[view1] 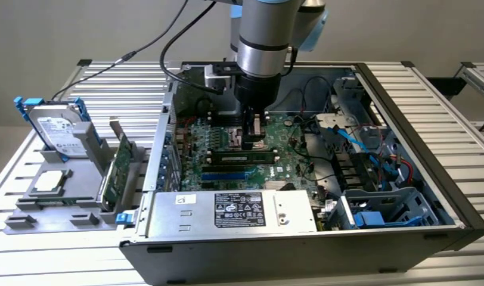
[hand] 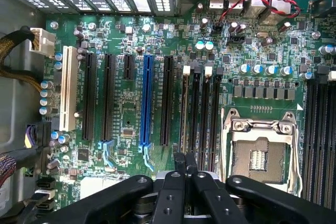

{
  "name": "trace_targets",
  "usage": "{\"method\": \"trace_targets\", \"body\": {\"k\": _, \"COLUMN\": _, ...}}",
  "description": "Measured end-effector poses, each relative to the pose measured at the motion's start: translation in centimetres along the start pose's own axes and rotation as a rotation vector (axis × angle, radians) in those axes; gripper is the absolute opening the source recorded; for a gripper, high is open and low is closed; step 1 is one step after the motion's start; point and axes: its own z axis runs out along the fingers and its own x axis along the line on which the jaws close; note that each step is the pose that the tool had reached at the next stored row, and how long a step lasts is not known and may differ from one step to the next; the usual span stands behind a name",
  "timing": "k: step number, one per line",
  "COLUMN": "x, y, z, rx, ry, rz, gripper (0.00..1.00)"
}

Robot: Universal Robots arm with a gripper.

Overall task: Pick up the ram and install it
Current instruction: 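Insert the ram into the slot, then press down the ram until it locks into place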

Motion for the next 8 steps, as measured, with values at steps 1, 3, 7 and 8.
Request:
{"method": "trace_targets", "body": {"k": 1, "x": 0.0, "y": 0.0, "z": 0.0, "rx": 0.0, "ry": 0.0, "rz": 0.0, "gripper": 0.11}}
{"method": "trace_targets", "body": {"k": 3, "x": 0.0, "y": 0.0, "z": 0.0, "rx": -0.0001, "ry": 0.0, "rz": 0.0, "gripper": 0.11}}
{"method": "trace_targets", "body": {"k": 7, "x": 0.0, "y": 0.0, "z": 0.0, "rx": 0.0, "ry": 0.0, "rz": 0.0, "gripper": 0.11}}
{"method": "trace_targets", "body": {"k": 8, "x": 0.0, "y": 0.0, "z": 0.0, "rx": -0.0001, "ry": 0.0, "rz": 0.0, "gripper": 0.11}}
